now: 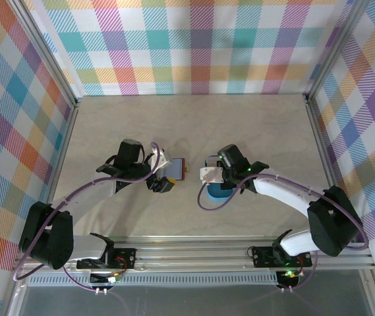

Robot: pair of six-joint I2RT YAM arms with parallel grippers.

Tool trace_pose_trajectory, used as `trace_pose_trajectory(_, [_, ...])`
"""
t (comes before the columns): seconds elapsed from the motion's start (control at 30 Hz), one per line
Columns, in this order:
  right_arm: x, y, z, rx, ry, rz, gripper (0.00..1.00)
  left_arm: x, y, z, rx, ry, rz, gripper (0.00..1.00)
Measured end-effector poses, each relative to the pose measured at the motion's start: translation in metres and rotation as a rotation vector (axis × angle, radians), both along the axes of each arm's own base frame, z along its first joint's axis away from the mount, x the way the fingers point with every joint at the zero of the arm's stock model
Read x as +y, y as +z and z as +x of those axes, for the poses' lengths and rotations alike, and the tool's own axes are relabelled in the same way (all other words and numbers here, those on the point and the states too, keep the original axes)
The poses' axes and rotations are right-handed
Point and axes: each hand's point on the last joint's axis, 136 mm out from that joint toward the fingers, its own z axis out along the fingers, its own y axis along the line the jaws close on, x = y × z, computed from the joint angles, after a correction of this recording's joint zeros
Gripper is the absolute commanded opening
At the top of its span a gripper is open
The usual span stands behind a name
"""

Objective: Put the credit cards into the card holder

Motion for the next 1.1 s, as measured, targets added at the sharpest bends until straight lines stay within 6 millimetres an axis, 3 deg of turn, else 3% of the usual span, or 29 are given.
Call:
trace_pose_trajectory(0.2, [-0.001,0.009,-0.01,0.023,-0.024,0.036,0.0,0.0,0.001,0.0,0.004,0.002,-0.005,0.83])
trace_pose_trajectory(0.37, [0.005,0.038,-0.023,0.046,-0.075,0.177,0.0,-0.002,0.008,0.003,0.005,0.021,-0.034,0.83])
trace_pose_trajectory(0.47, [0.012,0.07,-0.031,0.061,-0.116,0.333,0.0,-0.004,0.022,0.006,0.003,0.059,-0.082,0.82])
trace_pose_trajectory(0.57, [0.025,0.111,-0.037,0.077,-0.152,0.541,0.0,-0.005,0.049,0.01,0.018,0.144,-0.194,0.77])
trace_pose_trajectory(0.8, [0.05,0.214,-0.035,0.209,-0.289,1.033,0.0,0.009,0.157,0.029,0.088,0.432,-0.643,0.77])
trace_pose_trajectory(0.87, [0.055,0.241,-0.032,0.262,-0.322,1.134,0.0,0.011,0.176,0.03,0.138,0.457,-0.748,0.77])
trace_pose_trajectory(1.0, [0.064,0.278,-0.03,0.403,-0.379,1.285,0.0,0.005,0.184,0.032,0.301,0.465,-0.849,0.75])
trace_pose_trajectory(1.1, [0.069,0.287,-0.026,0.524,-0.436,1.352,0.0,-0.004,0.183,0.035,0.416,0.448,-0.882,0.72])
